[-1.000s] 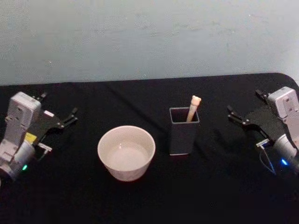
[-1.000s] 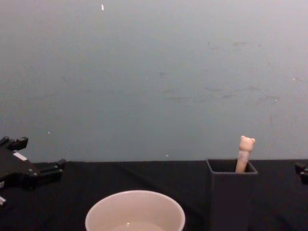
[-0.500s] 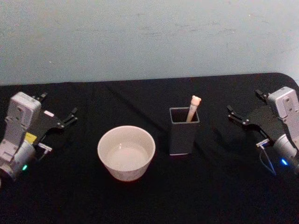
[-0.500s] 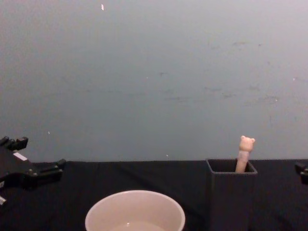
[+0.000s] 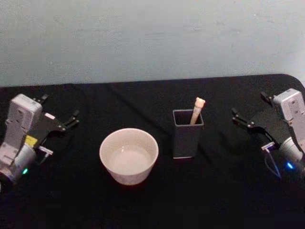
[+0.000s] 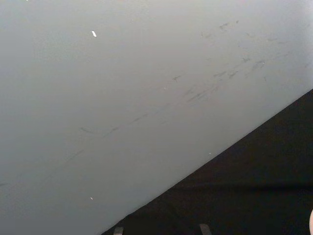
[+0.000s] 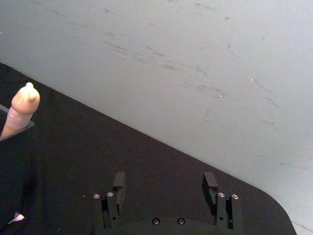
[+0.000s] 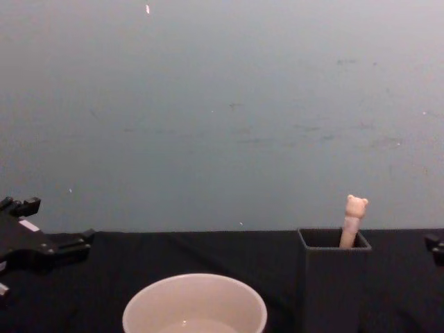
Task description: Pick up the stirring spoon with one hand, stir inside the cup, then place it back in its original position.
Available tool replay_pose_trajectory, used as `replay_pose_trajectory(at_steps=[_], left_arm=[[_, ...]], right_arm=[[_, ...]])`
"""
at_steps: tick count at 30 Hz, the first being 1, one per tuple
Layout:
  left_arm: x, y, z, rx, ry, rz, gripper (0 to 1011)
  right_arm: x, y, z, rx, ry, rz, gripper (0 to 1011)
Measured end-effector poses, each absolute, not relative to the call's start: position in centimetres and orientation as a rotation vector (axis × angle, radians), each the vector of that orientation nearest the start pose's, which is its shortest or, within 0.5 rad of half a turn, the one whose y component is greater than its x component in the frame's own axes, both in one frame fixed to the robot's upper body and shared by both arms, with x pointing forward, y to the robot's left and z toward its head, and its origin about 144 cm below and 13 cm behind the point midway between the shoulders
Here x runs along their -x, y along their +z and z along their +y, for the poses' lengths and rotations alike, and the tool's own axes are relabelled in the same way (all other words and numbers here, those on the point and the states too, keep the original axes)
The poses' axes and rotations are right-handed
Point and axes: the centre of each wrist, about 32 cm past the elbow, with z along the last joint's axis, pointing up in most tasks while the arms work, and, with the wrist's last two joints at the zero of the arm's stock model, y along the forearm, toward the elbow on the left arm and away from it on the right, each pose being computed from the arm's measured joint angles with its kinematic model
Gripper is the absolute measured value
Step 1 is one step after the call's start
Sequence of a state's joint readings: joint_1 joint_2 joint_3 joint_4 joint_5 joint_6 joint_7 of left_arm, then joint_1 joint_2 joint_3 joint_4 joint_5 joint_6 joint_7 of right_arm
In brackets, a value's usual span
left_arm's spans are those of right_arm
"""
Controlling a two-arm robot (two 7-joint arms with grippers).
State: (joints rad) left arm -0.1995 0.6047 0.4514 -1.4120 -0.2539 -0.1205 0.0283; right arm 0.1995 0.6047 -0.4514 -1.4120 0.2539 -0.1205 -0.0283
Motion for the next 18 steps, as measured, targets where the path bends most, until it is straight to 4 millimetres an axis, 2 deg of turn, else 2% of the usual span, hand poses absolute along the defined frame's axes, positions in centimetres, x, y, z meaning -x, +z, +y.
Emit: replay_pose_trajectory(at_steps=[18], left_arm=[[-48.86, 113.98, 30.97, -0.305, 1.248, -0.285, 1001]], right_arm=[[-48.80, 114.09, -31.01, 0.296, -1.243, -0.281, 1002]])
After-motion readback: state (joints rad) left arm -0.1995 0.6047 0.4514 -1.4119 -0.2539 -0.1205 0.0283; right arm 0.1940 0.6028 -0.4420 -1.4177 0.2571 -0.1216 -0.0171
